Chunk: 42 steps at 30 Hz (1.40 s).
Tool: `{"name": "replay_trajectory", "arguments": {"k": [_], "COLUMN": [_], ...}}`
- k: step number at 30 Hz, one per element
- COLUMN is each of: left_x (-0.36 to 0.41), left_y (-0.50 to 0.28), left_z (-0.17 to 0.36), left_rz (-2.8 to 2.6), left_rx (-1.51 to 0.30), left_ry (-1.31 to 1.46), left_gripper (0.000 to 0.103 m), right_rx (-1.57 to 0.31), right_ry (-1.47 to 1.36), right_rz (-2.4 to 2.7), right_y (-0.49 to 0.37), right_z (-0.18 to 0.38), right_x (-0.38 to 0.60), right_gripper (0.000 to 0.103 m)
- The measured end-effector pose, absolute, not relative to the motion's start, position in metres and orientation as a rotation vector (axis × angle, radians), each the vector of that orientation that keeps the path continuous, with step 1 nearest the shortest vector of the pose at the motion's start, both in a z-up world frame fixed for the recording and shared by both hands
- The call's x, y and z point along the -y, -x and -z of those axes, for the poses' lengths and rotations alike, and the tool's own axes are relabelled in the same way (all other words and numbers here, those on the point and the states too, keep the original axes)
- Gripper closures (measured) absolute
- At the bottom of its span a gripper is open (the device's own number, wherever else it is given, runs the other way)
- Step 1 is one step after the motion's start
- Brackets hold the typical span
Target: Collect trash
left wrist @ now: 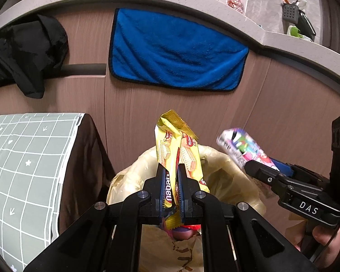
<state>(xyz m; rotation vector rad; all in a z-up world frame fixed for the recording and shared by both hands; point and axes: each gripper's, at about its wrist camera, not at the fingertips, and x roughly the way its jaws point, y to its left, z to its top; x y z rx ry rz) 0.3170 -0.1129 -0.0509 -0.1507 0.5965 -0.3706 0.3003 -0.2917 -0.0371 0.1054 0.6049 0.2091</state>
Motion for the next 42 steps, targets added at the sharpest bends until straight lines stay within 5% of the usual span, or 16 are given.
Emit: {"name": "replay_trajectory", "arguments": {"k": [5, 9, 21, 29, 42], "left_x": [0.113, 0.111, 0.069, 0.029, -0.007], "left_y": [-0.321, -0.326, -0.274, -0.158, -0.002], "left_z": [0.053, 0.055, 0.016, -0.019, -0.042], "left_rz": [0.389, 0.414, 0.32, 0.202, 0.078], "left_rx": [-0.612, -0.657, -0.614, -0.501, -0.335], "left_ry": [0.168, 0.185, 0.181, 0.102, 0.029], "left_gripper": [0.089, 0.071, 0.07, 0.069, 0.063], "right_rx": [-0.603, -0.6, -0.557, -0.59, -0.318], "right_ry": [-0.133, -0.128, -0.141, -0.162, 0.039], "right_rz": [-0.21, -0.178, -0.165, -0.25, -0.218], "right_y": [-0.302, -0.3, -0.246, -0.168, -0.01], "right_z": [0.039, 0.037, 0.006, -0.022, -0.051], "right_x": [0.295, 0.295, 0.282, 0.241, 0.173], "right_gripper": [0.053, 0.05, 0.05, 0.044, 0.044]}}
